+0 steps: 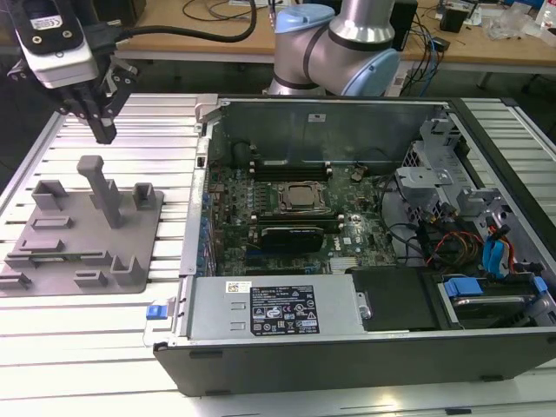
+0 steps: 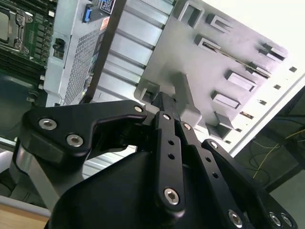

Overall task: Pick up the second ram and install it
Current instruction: 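Reach for the second ram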

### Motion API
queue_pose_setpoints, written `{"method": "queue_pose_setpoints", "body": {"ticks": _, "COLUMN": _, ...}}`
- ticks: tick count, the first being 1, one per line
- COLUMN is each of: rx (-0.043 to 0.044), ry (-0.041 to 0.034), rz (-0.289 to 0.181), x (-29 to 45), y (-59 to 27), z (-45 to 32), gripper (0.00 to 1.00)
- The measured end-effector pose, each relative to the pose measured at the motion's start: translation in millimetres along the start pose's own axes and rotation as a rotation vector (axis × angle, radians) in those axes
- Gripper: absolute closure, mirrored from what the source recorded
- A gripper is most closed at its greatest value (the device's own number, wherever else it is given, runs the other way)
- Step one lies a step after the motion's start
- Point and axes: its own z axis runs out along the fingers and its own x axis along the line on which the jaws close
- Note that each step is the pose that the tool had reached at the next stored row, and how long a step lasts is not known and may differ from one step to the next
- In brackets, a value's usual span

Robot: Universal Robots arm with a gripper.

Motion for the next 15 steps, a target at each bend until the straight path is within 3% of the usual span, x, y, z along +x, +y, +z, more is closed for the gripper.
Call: {"method": "queue_pose_setpoints", "body": {"ticks": 15, "rx": 0.0, "ry": -0.0001, "rz": 0.0, "x": 38.7, "y": -2.9, "z": 0.4, "gripper": 0.92}}
